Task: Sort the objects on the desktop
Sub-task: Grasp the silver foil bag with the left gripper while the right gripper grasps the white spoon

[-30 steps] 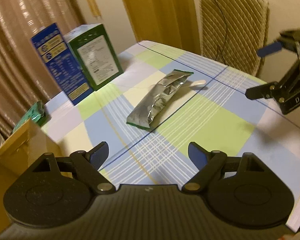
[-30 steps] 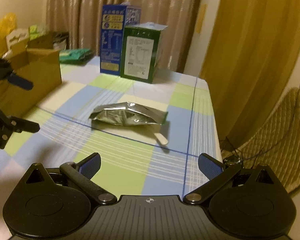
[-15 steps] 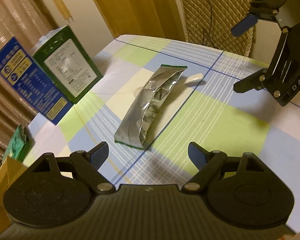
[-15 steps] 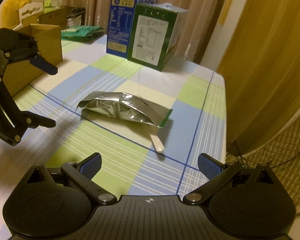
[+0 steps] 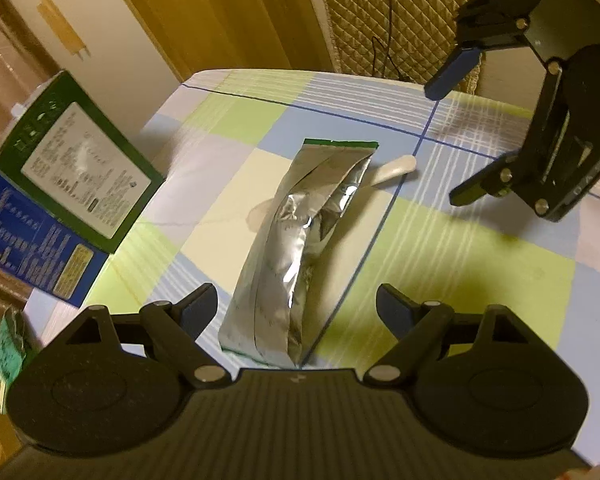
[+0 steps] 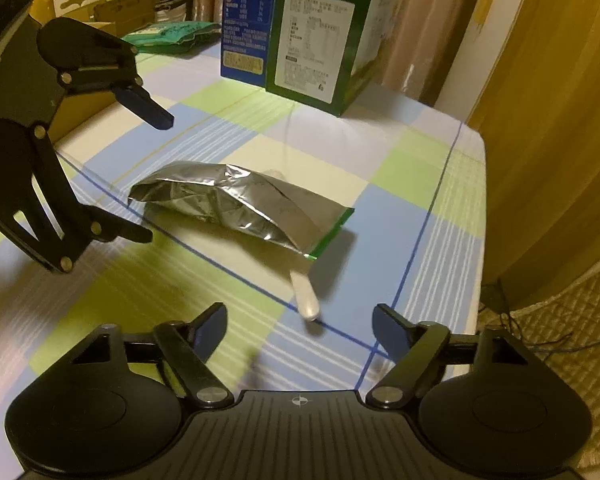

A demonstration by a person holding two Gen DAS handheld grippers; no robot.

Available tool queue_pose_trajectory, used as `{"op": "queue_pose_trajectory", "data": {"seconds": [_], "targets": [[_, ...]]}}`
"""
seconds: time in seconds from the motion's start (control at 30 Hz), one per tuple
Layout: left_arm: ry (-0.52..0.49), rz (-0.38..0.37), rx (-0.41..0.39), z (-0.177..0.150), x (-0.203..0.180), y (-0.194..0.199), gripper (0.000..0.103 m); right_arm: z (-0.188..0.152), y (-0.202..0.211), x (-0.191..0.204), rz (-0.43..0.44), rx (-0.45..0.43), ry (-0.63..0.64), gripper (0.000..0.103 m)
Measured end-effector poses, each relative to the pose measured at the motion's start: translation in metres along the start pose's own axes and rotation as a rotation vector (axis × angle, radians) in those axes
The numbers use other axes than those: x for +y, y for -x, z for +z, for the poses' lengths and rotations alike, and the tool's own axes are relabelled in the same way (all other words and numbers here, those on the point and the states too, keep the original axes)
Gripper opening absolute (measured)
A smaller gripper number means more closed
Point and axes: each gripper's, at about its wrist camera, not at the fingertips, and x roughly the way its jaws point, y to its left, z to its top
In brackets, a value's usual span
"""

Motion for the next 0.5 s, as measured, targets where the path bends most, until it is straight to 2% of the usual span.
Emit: {"op": "queue_pose_trajectory", "data": {"seconds": [0.5], "targets": [[-0.003, -0.080, 0.024, 0.010, 0.020, -0.054, 0.080, 0.013, -0.047, -0.003, 0.029, 0.050, 0.047, 0.058]]}}
